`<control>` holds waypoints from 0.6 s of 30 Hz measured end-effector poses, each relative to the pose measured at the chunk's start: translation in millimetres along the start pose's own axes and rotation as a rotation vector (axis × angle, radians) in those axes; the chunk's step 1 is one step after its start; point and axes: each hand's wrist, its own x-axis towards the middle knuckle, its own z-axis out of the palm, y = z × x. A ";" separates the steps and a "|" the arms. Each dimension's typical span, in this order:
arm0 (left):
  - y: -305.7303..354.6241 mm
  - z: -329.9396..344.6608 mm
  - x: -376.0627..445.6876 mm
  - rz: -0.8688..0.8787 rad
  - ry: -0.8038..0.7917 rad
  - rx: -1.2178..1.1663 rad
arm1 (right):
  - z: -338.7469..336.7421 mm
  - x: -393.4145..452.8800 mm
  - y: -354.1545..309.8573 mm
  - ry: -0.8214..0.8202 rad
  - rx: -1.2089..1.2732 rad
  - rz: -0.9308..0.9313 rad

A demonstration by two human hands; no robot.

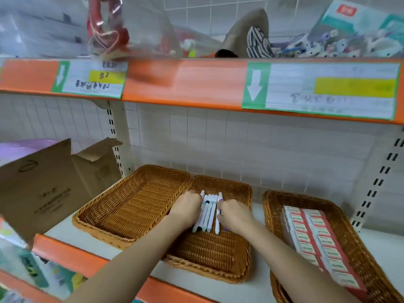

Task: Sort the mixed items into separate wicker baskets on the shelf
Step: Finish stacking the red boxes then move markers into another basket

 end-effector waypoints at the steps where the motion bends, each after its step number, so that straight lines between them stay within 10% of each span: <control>1: -1.0 2.0 1.0 0.029 -0.008 0.031 | -0.2 -0.9 -0.5 -0.018 -0.017 -0.001; 11: 0.5 7.6 -11.6 0.157 -0.170 0.417 | -6.8 -30.9 -19.5 -0.112 -0.136 0.068; 18: 1.7 12.6 -18.8 0.284 -0.281 0.100 | -8.0 -70.4 -23.4 -0.086 -0.114 0.024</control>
